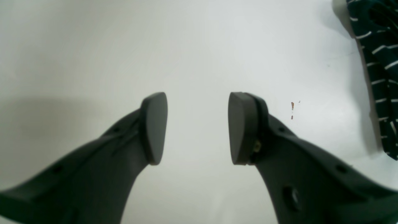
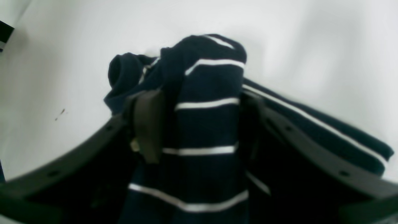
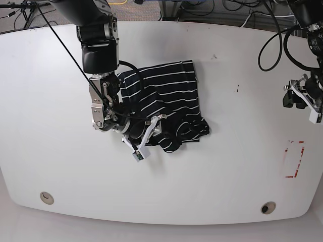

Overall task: Fold the T-shirt properly
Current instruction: 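Release with the left gripper and pull the bundle with the right gripper, then tuck the loose hem corner under the bundle with the right gripper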

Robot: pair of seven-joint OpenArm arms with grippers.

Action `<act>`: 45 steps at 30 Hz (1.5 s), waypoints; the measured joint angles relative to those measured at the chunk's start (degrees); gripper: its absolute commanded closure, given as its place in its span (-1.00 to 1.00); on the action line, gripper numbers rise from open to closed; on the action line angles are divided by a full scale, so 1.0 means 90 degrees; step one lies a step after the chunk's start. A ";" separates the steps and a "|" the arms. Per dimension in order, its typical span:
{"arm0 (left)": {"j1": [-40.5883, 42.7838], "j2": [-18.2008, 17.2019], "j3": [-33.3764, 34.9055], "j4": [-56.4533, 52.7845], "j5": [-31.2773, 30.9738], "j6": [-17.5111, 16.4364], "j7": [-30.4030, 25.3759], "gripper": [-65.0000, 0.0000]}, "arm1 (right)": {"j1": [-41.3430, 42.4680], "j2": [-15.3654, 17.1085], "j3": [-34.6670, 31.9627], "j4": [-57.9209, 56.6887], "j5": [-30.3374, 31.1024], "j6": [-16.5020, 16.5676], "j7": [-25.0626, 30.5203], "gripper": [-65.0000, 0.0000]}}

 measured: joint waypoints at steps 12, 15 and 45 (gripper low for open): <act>0.0000 0.0032 0.0044 0.0000 0.0012 0.0000 -0.0002 0.08 | -0.0420 0.0002 0.0012 0.1481 0.0041 -0.0068 -0.0478 0.95; 0.0002 0.0044 0.0058 -0.0002 0.0015 0.0000 0.0000 0.08 | -0.0539 0.0097 0.0010 0.1979 0.0078 -0.0063 -0.0522 0.96; -0.0002 0.0051 0.1056 -0.0007 0.0036 0.0000 -0.0005 0.08 | -0.0755 0.0141 0.1054 0.3113 0.0041 -0.0063 -0.1081 -0.69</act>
